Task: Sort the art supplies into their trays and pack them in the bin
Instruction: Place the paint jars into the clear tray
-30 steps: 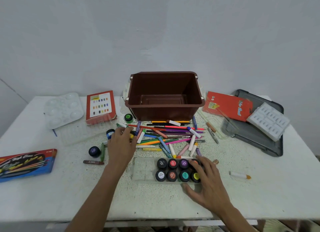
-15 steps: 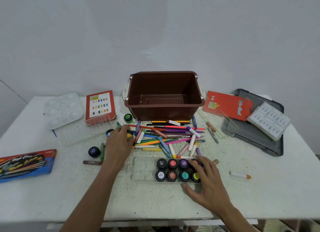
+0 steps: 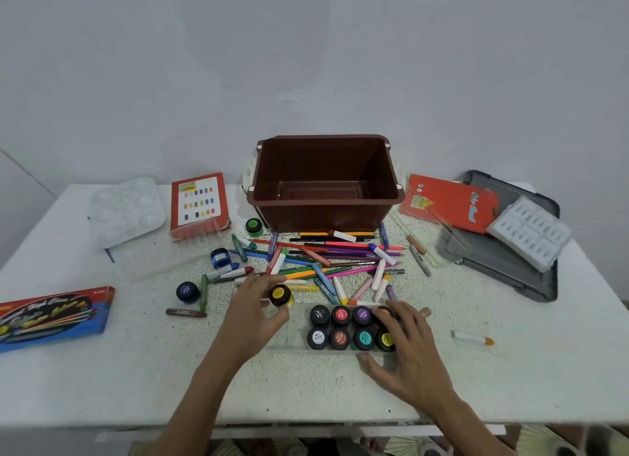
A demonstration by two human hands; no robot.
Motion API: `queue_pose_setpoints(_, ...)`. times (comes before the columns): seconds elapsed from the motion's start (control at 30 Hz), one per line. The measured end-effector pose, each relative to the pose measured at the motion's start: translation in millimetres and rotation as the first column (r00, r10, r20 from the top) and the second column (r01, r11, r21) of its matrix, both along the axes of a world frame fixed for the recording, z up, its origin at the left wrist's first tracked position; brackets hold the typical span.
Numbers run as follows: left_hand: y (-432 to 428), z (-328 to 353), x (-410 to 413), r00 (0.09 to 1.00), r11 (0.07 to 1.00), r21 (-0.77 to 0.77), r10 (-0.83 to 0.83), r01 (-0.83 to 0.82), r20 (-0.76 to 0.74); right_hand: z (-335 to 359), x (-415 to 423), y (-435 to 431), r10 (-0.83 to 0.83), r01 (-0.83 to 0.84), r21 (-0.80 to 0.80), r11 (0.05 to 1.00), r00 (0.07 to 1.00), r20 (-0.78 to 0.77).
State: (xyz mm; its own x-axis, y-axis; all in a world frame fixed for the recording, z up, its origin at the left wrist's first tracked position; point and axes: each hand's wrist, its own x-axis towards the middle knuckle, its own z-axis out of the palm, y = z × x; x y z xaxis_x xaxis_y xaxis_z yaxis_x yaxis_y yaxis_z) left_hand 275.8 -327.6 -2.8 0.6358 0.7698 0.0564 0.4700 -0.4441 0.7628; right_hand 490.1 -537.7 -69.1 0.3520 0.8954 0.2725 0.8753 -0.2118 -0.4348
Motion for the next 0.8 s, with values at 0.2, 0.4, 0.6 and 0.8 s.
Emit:
queue_pose_setpoints(0.2, -8, -5, -9, 0.988, 0.988, 0.063, -0.136, 0.14, -0.075, 2, 0, 0, -0.002, 0.002, -0.003, 1.0, 1.0, 0.006)
queue_pose_setpoints(0.4, -13, -1, -6, 0.975, 0.979, 0.108, -0.152, 0.17, -0.163, 3, -1, -1, -0.007, 0.007, -0.009, 1.0, 1.0, -0.001)
queue_pose_setpoints(0.6, -20, -4, 3, 0.953, 0.971, 0.128, -0.166, 0.203, -0.253, 3, -1, -1, -0.012, 0.012, -0.011, 1.0, 1.0, 0.008)
queue_pose_setpoints(0.8, -27, -16, 2, 0.966, 0.957, 0.232, -0.123, 0.177, -0.229, 4, -2, -2, -0.014, 0.015, -0.024, 1.0, 1.0, 0.011)
